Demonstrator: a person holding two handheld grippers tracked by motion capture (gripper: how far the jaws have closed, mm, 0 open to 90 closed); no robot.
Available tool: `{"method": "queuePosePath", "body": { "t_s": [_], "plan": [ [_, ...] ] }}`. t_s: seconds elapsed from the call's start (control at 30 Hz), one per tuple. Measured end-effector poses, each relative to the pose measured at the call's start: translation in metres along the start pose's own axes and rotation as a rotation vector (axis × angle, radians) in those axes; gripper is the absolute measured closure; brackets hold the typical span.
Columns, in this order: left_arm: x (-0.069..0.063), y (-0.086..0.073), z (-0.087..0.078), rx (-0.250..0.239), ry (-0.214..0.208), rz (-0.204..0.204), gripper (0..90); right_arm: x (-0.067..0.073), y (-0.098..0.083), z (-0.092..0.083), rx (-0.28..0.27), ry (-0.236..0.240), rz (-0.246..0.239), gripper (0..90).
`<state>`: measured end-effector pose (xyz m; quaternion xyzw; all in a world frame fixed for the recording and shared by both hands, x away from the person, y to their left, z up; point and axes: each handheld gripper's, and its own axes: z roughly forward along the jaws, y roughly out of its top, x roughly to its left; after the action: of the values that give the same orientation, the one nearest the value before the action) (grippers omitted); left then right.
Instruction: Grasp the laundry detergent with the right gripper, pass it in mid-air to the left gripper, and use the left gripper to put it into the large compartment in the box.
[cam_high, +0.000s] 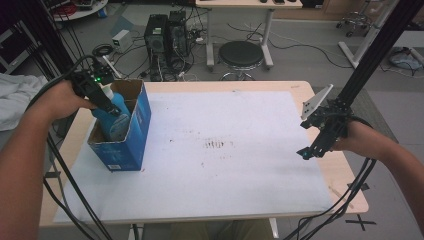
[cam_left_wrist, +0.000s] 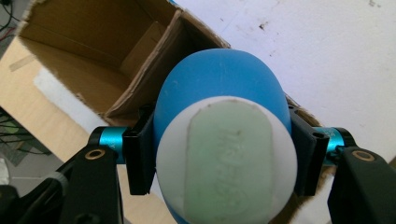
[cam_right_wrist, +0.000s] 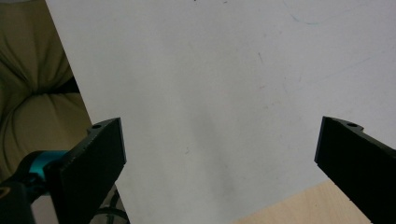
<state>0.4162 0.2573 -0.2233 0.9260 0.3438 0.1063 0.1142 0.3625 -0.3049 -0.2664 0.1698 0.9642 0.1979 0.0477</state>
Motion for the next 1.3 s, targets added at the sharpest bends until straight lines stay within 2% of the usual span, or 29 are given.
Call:
{"method": "queuePosePath", "body": {
  "t_s": [0.17,0.5,0.7,0.77,1.13,1.3],
  "plan": [
    [0.001,-0.006,0.018,0.015,-0.013,0.004,38.0,0.0,0.0,0.003,0.003,0.006,0.004,0.9],
    [0.001,-0.015,0.041,0.022,-0.018,-0.009,38.0,0.0,0.001,0.007,0.002,0.013,0.004,0.9],
    [-0.001,-0.016,0.052,0.047,-0.019,0.011,38.0,0.001,0.001,0.007,-0.009,0.008,-0.003,1.0],
    [-0.001,-0.015,0.052,0.036,-0.019,0.011,38.0,0.0,0.0,0.006,-0.019,0.006,-0.001,1.0],
    [-0.001,-0.011,0.056,0.049,-0.018,0.013,37.7,0.001,-0.002,0.006,-0.024,0.001,0.0,1.0],
    [0.001,-0.01,0.053,0.023,-0.011,-0.015,33.2,0.002,-0.002,0.006,-0.027,-0.001,0.0,1.0]
  ]
}}
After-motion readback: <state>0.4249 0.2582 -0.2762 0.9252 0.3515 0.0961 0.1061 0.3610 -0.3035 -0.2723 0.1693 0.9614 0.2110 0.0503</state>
